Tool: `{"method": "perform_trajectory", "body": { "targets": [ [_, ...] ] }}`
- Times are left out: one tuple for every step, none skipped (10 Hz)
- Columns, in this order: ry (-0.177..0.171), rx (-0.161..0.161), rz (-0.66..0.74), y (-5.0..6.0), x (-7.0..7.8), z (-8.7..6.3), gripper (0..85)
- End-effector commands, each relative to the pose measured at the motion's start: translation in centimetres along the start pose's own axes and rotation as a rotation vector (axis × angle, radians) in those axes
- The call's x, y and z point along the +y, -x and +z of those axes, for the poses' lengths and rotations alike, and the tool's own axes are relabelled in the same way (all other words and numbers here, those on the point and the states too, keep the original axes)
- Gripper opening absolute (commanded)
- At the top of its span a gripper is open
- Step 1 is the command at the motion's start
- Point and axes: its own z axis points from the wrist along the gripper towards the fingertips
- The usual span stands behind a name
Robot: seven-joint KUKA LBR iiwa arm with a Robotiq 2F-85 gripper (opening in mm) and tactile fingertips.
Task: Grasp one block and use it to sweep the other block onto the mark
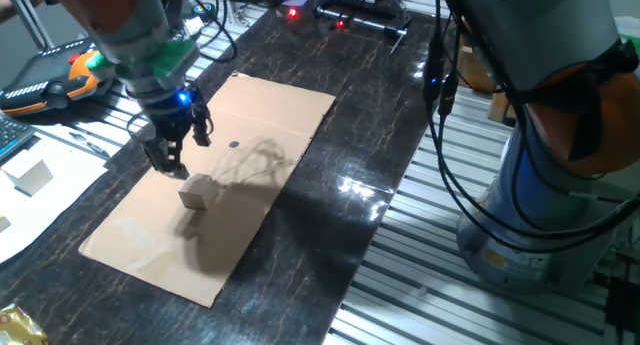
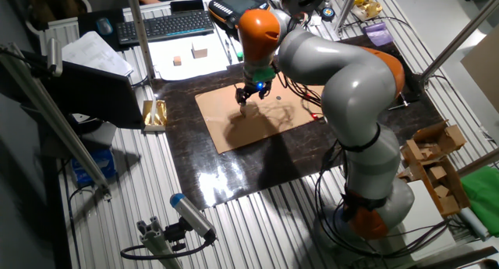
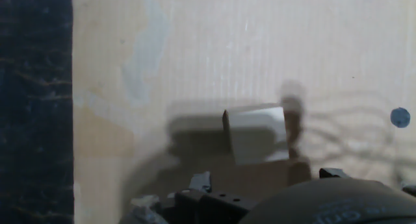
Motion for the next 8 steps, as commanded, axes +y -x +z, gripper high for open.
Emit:
{"method": "perform_trajectory", "body": {
  "targets": [
    [-0.006,-0.004,0.005,0.1,0.0,0.2,84.0],
    [-0.006,-0.002,0.012,0.3,0.1,0.6,84.3],
    [-0.015,-0.006,0.013,0.5,0.1,1.2,85.0],
    [-0.017,-0.009,0.008,0.8,0.0,2.0,85.0],
    [-0.007,-0.013,0.008,1.1,-0.1,3.0,85.0],
    [-0.002,-0.015,0.007,1.2,-0.1,3.8,85.0],
    [0.004,-0.016,0.007,1.2,-0.2,4.4,85.0],
    [0.002,-0.017,0.006,1.3,-0.3,4.9,85.0]
  ]
}}
